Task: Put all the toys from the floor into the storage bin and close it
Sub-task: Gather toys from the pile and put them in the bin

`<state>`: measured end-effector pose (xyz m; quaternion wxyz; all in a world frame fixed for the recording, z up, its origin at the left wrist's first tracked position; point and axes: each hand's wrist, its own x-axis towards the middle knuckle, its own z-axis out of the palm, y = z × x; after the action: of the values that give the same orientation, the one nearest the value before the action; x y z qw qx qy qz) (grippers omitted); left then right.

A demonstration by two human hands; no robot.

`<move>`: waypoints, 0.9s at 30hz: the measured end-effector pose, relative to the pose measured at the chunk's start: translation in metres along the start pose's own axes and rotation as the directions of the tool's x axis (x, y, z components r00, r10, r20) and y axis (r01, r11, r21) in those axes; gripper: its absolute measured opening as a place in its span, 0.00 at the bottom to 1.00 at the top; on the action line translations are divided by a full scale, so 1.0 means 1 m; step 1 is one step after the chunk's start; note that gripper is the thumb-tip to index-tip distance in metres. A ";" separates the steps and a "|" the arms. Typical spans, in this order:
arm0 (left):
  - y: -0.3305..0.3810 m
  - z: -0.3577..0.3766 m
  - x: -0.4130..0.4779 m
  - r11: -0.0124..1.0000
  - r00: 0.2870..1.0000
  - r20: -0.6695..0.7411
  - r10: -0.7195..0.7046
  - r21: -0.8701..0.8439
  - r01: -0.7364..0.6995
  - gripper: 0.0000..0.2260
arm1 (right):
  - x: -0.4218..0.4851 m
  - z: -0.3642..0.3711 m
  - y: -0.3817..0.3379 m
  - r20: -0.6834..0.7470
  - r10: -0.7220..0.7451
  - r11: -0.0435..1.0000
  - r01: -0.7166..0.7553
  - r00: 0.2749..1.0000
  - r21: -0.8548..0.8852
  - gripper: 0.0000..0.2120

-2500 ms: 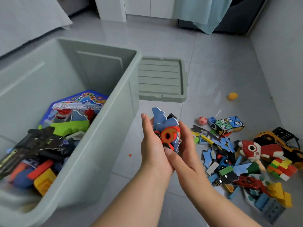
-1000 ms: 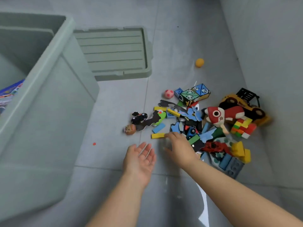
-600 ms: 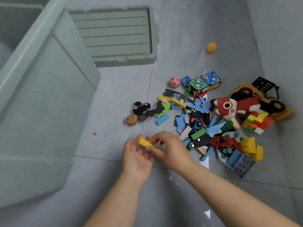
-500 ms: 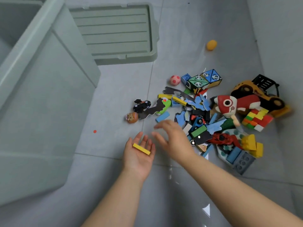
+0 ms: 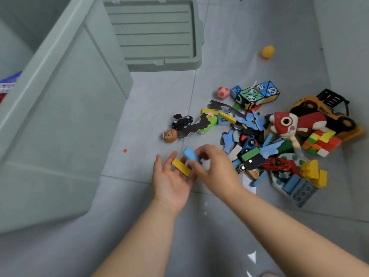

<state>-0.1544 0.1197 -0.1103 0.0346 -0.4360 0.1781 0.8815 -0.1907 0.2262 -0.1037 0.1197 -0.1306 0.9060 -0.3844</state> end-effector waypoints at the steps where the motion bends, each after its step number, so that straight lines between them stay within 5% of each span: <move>1: -0.002 0.000 0.000 1.000 1.000 0.011 -0.007 -0.004 0.007 0.20 | -0.013 0.000 -0.010 0.034 -0.040 0.999 0.039 0.999 0.025 0.12; 3: -0.005 0.004 0.000 1.000 1.000 0.006 -0.021 0.000 0.021 0.18 | -0.023 -0.010 -0.009 0.005 -0.053 0.998 0.053 0.999 0.031 0.18; 6: -0.013 0.013 0.000 0.999 0.999 -0.021 -0.035 -0.003 0.035 0.17 | -0.008 -0.044 0.036 -0.138 0.023 0.958 -0.061 0.990 -0.281 0.20; 10: -0.022 0.021 -0.005 0.994 0.997 0.003 -0.075 0.076 0.075 0.17 | -0.002 -0.078 0.089 0.159 0.281 0.720 -0.098 0.946 -0.687 0.33; 15: -0.030 0.025 -0.005 0.989 0.993 0.032 -0.111 0.097 0.107 0.18 | -0.011 -0.072 0.105 0.129 0.125 0.774 -0.015 0.984 -0.633 0.26; 19: -0.033 0.025 -0.005 0.983 0.990 0.054 -0.128 0.136 0.120 0.19 | -0.017 -0.068 0.099 -0.150 0.031 0.939 -0.080 0.988 -0.334 0.13; 23: -0.032 0.021 -0.004 0.984 0.990 0.063 -0.130 0.134 0.120 0.20 | -0.025 -0.059 0.077 -0.273 -0.039 0.980 -0.017 0.961 -0.200 0.08; 27: -0.033 0.017 -0.001 0.991 0.991 0.079 -0.107 0.086 0.100 0.20 | -0.038 -0.039 0.042 -0.154 -0.284 0.932 0.234 0.946 -0.276 0.10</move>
<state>-0.1596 0.1564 -0.1089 0.1053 -0.4059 0.1894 0.8878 -0.1739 0.2926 -0.1030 -0.0376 -0.2260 0.9298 -0.2882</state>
